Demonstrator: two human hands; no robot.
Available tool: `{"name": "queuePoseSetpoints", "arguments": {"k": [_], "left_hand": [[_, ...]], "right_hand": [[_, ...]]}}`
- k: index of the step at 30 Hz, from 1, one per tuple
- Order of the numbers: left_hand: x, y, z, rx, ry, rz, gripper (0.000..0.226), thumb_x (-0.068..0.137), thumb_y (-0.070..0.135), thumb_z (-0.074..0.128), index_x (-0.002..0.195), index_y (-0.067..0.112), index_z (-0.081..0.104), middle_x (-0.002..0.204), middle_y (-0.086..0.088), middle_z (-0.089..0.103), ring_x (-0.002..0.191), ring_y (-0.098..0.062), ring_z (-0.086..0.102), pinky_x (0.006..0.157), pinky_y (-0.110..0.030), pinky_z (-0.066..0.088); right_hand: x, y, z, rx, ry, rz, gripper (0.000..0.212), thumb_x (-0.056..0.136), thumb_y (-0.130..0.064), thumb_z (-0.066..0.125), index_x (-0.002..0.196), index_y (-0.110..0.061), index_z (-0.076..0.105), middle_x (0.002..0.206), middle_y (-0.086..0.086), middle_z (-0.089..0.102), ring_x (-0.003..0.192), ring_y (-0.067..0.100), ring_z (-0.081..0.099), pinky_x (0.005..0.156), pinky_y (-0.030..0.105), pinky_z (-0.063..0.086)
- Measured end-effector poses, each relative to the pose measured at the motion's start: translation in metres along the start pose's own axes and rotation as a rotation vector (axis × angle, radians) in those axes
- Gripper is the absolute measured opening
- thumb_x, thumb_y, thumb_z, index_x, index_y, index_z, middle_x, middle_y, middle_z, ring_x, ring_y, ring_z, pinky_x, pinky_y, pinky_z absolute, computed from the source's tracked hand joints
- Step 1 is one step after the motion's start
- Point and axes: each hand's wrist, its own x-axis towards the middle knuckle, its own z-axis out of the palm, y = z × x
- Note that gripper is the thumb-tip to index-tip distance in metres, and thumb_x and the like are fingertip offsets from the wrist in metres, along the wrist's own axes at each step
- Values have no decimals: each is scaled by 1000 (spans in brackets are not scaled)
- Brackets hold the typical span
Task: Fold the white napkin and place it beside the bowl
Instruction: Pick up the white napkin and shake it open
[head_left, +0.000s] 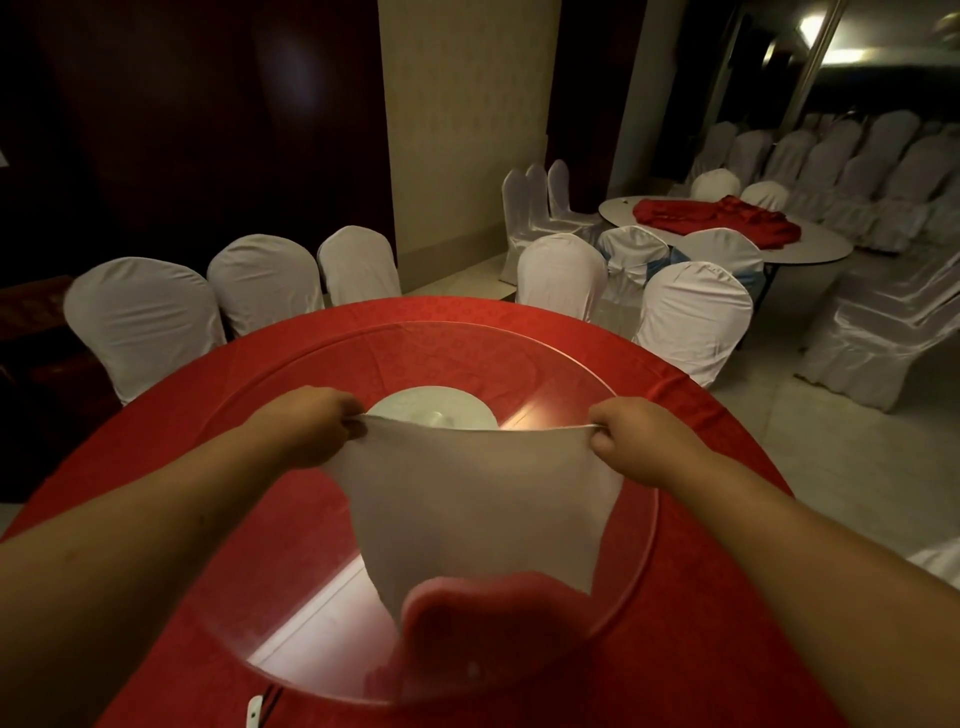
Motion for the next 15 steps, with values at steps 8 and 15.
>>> {"name": "queuePoseSetpoints", "arguments": {"k": [8, 15], "left_hand": [[-2, 5, -16, 104, -216, 23, 24, 96, 40, 66, 111, 24, 76, 85, 11, 63, 78, -11, 57, 69, -29, 41], [11, 21, 3, 181, -161, -59, 29, 98, 38, 59, 119, 25, 74, 111, 0, 71, 92, -20, 61, 80, -34, 51]], "right_hand": [[-6, 15, -29, -30, -542, 221, 10, 89, -12, 65, 92, -11, 74, 93, 14, 73, 73, 23, 68, 62, 34, 59], [17, 13, 5, -249, -308, 362, 21, 93, -17, 60, 106, -16, 76, 105, 9, 73, 95, 31, 69, 87, 42, 59]]}}
